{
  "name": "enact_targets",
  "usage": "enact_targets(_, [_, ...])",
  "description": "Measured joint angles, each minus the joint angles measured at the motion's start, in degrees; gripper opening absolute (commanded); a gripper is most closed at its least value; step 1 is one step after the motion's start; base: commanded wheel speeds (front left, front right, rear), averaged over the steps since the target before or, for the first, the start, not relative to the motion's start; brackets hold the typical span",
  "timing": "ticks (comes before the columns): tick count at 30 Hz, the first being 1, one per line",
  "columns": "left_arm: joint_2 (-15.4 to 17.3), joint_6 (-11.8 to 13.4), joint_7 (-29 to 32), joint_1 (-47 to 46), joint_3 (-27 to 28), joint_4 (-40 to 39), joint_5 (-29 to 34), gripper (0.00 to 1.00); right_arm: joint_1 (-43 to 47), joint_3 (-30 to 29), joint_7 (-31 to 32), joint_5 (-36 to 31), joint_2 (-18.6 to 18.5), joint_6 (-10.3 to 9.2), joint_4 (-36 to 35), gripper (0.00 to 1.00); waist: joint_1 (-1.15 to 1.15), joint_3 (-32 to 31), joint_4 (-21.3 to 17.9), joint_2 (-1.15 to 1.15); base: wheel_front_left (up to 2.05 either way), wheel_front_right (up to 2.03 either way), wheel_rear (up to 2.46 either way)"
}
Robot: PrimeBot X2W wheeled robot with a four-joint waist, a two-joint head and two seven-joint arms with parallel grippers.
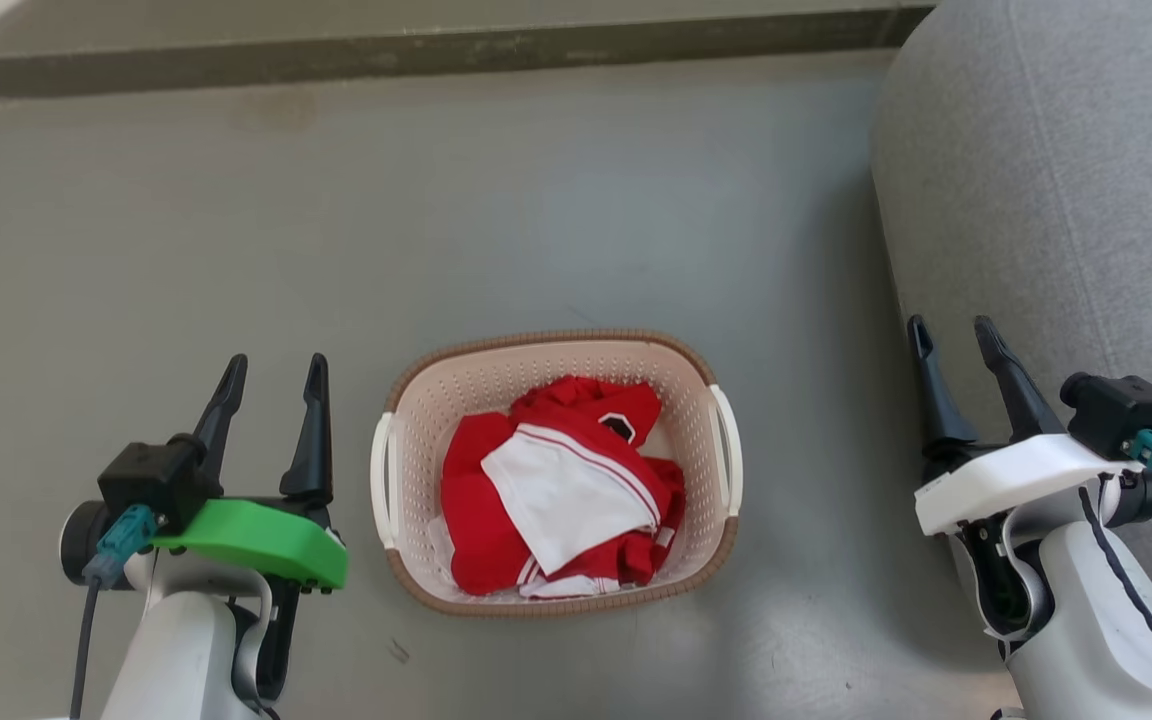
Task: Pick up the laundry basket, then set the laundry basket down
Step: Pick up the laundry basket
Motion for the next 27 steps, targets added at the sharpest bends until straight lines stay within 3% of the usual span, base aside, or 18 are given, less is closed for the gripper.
enact_targets(27, [-0.7,-0.3,0.0,-15.4,-6.2,21.8,-4.1,1.00,-13.8,5.4,1.2,2.1,0.5,0.52,20.1,1.00,0.01,14.8,1.7,0.00,0.00,0.00,0.00])
